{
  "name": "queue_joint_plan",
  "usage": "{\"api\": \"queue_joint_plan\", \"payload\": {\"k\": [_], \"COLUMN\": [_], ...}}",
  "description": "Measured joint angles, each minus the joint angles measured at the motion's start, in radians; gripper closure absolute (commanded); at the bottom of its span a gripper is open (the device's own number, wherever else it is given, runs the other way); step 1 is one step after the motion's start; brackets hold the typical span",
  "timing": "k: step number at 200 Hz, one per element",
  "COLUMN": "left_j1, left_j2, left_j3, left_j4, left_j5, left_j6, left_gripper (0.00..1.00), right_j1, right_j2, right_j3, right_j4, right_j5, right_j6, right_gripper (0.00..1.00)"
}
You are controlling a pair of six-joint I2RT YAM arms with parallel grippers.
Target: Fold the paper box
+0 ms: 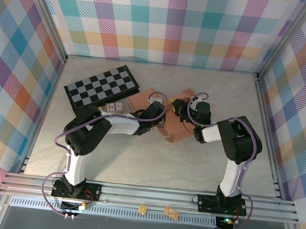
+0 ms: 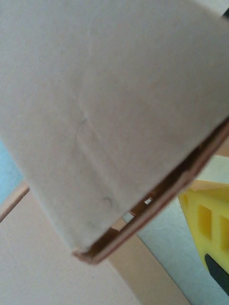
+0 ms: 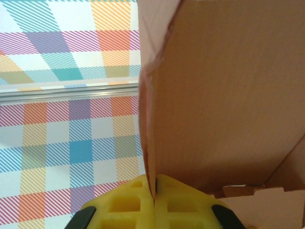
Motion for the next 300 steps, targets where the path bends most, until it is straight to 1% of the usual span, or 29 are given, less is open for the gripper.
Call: {"api": "queue_joint_plan", "payload": {"k": [35,86,104,110,143,154,173,177,184,200,208,220,234,242,262,280,300], "left_j1": [-0.009,-0.01,-0.01,-0.01,-0.01,-0.01,-0.01,-0.01,-0.01,-0.013,-0.015,-0.018,-0.021,-0.021,-0.021,-0.015,-0.001], "left_j2": [0.023,0.051,0.063,0.067,0.072,0.073,0.076,0.076,0.076,0.076,0.076,0.076,0.074,0.071,0.05,0.021,-0.022], "left_j3": [0.018,0.05,0.068,0.072,0.081,0.085,0.091,0.092,0.093,0.094,0.097,0.103,0.121,0.132,0.169,0.212,0.253], "left_j4": [-0.003,-0.002,-0.003,-0.005,-0.015,-0.022,-0.03,-0.034,-0.038,-0.045,-0.047,-0.058,-0.098,-0.124,-0.216,-0.321,-0.439], "left_j5": [-0.061,-0.103,-0.113,-0.119,-0.142,-0.147,-0.154,-0.155,-0.158,-0.166,-0.17,-0.173,-0.171,-0.166,-0.141,-0.107,-0.051], "left_j6": [-0.019,-0.033,-0.034,-0.035,-0.043,-0.043,-0.043,-0.043,-0.042,-0.035,-0.03,-0.023,-0.016,-0.013,-0.016,-0.038,-0.07], "left_gripper": [0.72,0.8,0.86,0.91,0.95,1.0,1.0,1.0,1.0,1.0,1.0,1.0,1.0,1.0,1.0,1.0,1.0], "right_j1": [0.0,0.005,0.005,0.006,0.015,0.021,0.032,0.035,0.038,0.05,0.056,0.064,0.069,0.07,0.064,0.056,0.034], "right_j2": [0.0,0.0,0.0,0.0,-0.004,-0.013,-0.038,-0.047,-0.06,-0.096,-0.119,-0.169,-0.244,-0.295,-0.402,-0.484,-0.572], "right_j3": [0.0,0.0,0.0,0.0,0.0,0.0,0.0,0.0,0.0,0.0,0.0,0.0,0.001,0.006,0.068,0.159,0.234], "right_j4": [0.003,0.003,0.003,0.003,-0.007,-0.022,-0.066,-0.081,-0.104,-0.174,-0.219,-0.311,-0.427,-0.502,-0.703,-0.9,-1.097], "right_j5": [0.012,0.05,0.068,0.076,0.115,0.129,0.158,0.166,0.175,0.188,0.193,0.208,0.232,0.245,0.275,0.317,0.359], "right_j6": [0.015,0.041,0.055,0.058,0.084,0.089,0.104,0.106,0.108,0.113,0.122,0.124,0.119,0.111,0.076,0.043,0.002], "right_gripper": [1.0,1.0,1.0,1.0,1.0,1.0,1.0,0.97,0.89,0.66,0.57,0.47,0.39,0.36,0.33,0.33,0.34]}}
